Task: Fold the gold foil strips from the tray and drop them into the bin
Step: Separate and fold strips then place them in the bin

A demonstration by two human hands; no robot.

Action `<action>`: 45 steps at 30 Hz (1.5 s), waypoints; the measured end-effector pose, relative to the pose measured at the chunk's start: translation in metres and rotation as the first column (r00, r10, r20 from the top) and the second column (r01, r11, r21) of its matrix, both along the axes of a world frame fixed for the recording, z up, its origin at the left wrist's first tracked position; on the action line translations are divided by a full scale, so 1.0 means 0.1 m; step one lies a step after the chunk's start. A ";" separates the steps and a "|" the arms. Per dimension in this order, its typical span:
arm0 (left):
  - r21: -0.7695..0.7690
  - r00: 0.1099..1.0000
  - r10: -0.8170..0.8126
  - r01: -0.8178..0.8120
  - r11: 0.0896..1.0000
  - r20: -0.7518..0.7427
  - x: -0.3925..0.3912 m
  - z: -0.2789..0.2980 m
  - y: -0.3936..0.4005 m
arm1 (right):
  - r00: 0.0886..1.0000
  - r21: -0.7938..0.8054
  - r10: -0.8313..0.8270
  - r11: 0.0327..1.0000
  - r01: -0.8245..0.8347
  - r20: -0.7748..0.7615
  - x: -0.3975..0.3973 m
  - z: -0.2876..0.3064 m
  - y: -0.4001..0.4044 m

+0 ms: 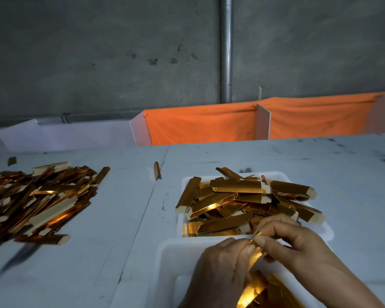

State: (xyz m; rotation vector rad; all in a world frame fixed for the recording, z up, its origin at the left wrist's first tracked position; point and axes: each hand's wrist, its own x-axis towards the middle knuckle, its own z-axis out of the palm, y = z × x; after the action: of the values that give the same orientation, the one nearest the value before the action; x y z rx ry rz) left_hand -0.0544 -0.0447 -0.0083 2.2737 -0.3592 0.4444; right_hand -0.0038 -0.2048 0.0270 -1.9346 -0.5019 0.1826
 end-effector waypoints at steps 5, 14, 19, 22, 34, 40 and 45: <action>-0.025 0.999 0.025 -0.026 0.999 -0.038 0.01 0.06 -0.04 | 0.997 0.062 -0.042 0.997 0.046 -0.070 -0.01 0.03 -0.01; 0.165 0.985 0.170 -0.173 0.971 0.033 0.05 0.00 -0.15 | 0.989 0.074 -0.083 0.993 0.092 -0.124 -0.01 0.01 0.01; 0.082 0.992 0.128 -0.128 0.988 0.001 0.03 0.01 -0.10 | 0.957 0.261 -0.020 0.960 0.099 -0.291 0.03 0.03 -0.07; -0.006 0.991 0.114 -0.115 0.993 -0.066 0.01 0.07 -0.09 | 0.942 0.306 0.041 0.950 0.067 -0.332 0.06 0.04 -0.12; -0.158 0.969 -0.052 0.014 0.987 -0.240 -0.03 0.16 0.04 | 0.941 0.197 0.249 0.959 -0.206 -0.231 0.00 0.19 -0.19; -0.096 0.970 -0.071 0.050 0.994 -0.233 -0.03 0.18 0.06 | 0.946 0.140 0.255 0.963 -0.230 -0.198 0.00 0.16 -0.14; -0.007 0.981 -0.078 0.078 0.997 -0.179 -0.02 0.13 0.07 | 0.955 0.113 0.214 0.974 -0.195 -0.204 -0.01 0.11 -0.09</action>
State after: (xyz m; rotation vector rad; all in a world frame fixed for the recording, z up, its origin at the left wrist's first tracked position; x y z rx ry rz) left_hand -0.0563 -0.0382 0.0048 2.2703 -0.3546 0.1970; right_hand -0.0052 -0.2137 0.0384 -1.7466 -0.5551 0.4897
